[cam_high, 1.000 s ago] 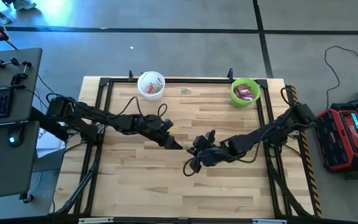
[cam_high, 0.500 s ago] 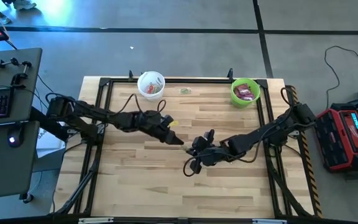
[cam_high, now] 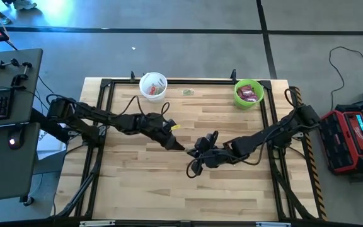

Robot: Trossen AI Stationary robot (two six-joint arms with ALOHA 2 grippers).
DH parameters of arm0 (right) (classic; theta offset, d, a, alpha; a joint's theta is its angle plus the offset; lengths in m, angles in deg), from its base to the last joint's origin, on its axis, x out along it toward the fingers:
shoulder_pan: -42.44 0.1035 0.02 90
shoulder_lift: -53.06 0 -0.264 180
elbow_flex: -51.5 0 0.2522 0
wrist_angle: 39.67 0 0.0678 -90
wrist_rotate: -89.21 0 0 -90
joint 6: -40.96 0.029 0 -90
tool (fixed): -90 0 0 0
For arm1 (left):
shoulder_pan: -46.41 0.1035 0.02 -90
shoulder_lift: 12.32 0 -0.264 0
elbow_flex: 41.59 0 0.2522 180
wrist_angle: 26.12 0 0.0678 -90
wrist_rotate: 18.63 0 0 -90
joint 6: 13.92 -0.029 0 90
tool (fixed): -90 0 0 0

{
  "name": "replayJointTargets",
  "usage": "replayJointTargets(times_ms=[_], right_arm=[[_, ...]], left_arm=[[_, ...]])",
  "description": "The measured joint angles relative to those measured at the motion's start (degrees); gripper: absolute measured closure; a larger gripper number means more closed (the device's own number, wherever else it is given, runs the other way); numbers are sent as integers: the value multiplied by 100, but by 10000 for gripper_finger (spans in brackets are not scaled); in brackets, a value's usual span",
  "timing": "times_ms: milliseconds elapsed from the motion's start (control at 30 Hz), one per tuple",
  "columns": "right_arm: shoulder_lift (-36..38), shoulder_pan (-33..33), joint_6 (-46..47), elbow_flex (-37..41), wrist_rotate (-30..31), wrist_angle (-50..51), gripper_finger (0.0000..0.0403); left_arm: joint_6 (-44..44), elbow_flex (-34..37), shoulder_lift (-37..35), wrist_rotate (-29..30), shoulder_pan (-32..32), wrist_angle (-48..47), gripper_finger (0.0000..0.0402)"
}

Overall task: Sort candy by brand, put in halloween buckets
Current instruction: Put the green gummy into the white bucket

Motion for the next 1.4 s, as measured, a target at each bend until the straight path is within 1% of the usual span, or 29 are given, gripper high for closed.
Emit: replayJointTargets(times_ms=[133,200,267,400,567,700,800,933,1033,1200,1300,1400], right_arm=[[0,0,42,0,0,-68,388],[0,0,61,0,16,-81,371],[0,0,57,0,29,-79,351],[2,0,137,0,339,-72,309],[11,-11,435,-1,778,-80,275],[7,3,982,2,1259,-1,268],[11,0,1157,0,1577,-48,268],[9,-81,1148,0,1596,-38,267],[9,-123,1169,0,1526,-35,267],[9,-151,1168,0,1526,-39,267],[9,-151,1175,0,1534,-42,267],[9,-160,1278,0,1534,-42,267]], left_arm=[[-319,-2,-2,2,16,2,341],[-558,-2,-4,2,33,0,375],[-941,0,-3,-149,90,53,393],[-1290,0,-85,-535,308,112,395],[-1488,0,-353,-616,860,24,400],[-1713,-7,-610,-591,1475,-152,401],[-1884,-7,-729,-588,1932,-381,401],[-2168,-4,-947,-586,2556,-696,401],[-2373,-1,-1022,-309,3068,-1091,401],[-2748,0,-1101,386,3838,-1534,401],[-3004,0,-1097,842,4205,-1748,401],[-3300,0,-1098,1301,4437,-1972,401]])
